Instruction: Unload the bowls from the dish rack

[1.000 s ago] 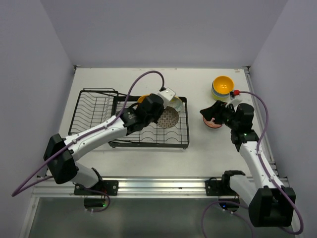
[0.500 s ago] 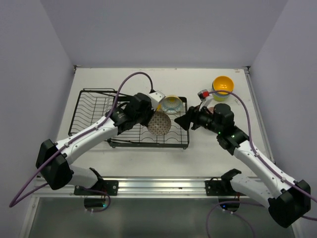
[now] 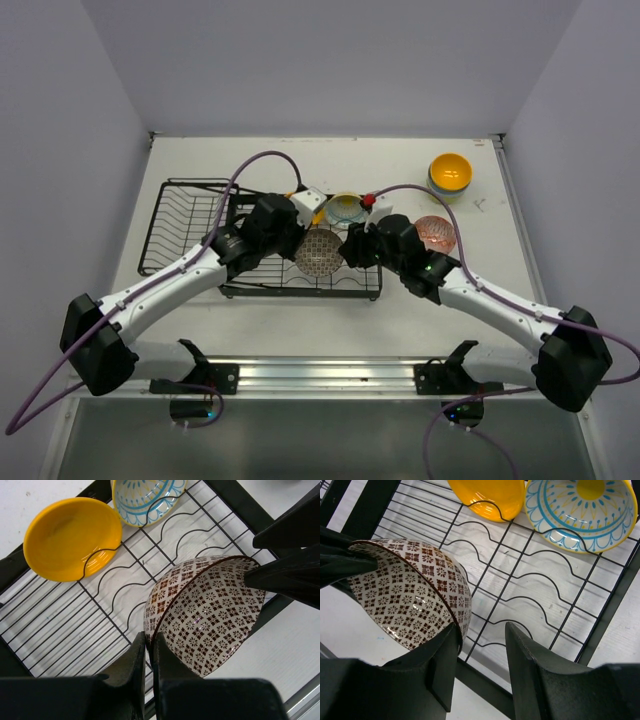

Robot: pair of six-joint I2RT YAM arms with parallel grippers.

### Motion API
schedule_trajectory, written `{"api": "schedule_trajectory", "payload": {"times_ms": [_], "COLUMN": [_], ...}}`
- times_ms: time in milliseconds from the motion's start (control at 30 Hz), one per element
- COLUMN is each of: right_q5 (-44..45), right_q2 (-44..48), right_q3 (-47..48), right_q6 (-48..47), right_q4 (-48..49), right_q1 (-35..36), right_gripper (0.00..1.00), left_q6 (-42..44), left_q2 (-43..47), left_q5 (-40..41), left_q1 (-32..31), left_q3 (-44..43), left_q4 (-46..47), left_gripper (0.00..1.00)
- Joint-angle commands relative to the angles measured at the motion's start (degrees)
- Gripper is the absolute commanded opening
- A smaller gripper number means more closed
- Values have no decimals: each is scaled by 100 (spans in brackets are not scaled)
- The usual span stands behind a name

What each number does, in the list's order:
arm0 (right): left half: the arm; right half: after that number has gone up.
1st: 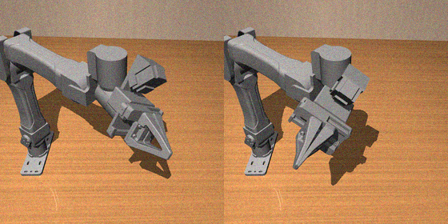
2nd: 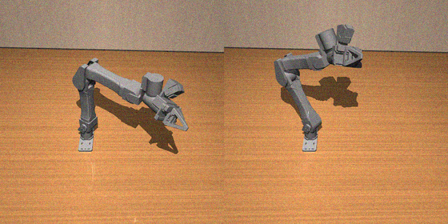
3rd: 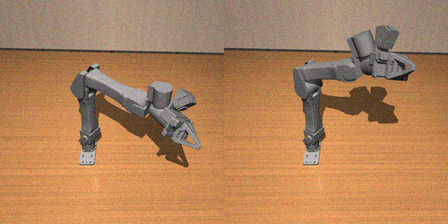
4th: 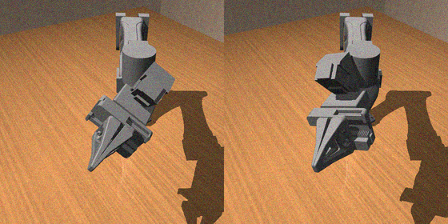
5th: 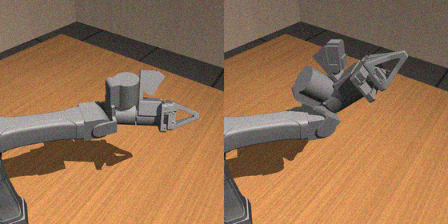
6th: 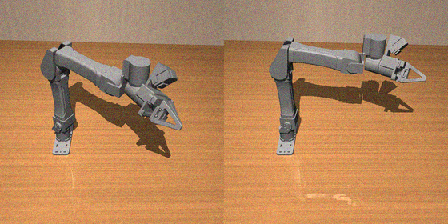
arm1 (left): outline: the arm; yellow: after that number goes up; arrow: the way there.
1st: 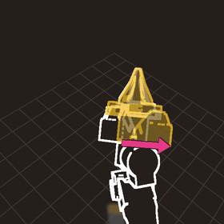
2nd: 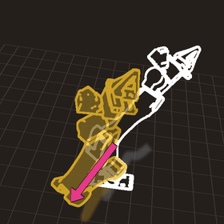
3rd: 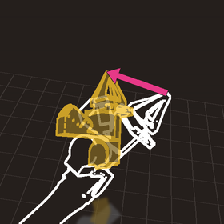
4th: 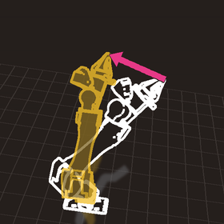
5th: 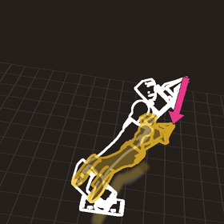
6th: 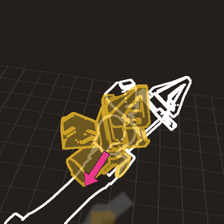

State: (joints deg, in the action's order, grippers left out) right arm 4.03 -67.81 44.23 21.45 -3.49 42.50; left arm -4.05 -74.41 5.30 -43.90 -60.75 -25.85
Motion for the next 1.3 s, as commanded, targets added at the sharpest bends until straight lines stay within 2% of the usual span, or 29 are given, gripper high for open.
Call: {"api": "schedule_trajectory", "payload": {"times_ms": [0,267,367,400,433,533,567,667,767,833,967,1067,1267], "right_q5": [626,160,238,360,414,607,694,1151,1354,1276,1135,1135,854], "right_q2": [-197,-567,-549,-532,-497,-383,-347,-268,-215,-75,347,602,567], "right_q3": [165,323,332,332,332,358,358,437,525,526,446,481,508], "right_q6": [52,166,166,175,166,271,307,351,360,456,430,289,342], "right_q4": [488,797,780,718,674,481,437,121,-239,-451,-732,-1039,-1541], "right_q1": [-31,57,65,57,65,57,57,13,-319,-619,-1672,-2357,-3545], "right_gripper": [45,44,22,8,2,0,0,0,0,0,0,0,0], "left_q6": [-209,-605,-605,-597,-579,-518,-483,-430,-395,-377,-263,-201,-122], "left_q2": [383,243,226,217,208,225,234,392,682,918,1218,1368,1351], "left_q5": [-372,-943,-952,-935,-917,-750,-619,-278,319,690,1691,2026,2098], "left_q1": [13,13,13,13,13,13,13,13,13,13,-4,-22,-31], "left_q3": [-25,72,90,90,90,125,134,221,335,458,599,652,679], "left_q4": [607,844,880,880,880,888,888,967,1108,1230,1354,1398,1442], "left_gripper": [0,0,0,0,0,28,44,65,78,81,83,84,84]}}
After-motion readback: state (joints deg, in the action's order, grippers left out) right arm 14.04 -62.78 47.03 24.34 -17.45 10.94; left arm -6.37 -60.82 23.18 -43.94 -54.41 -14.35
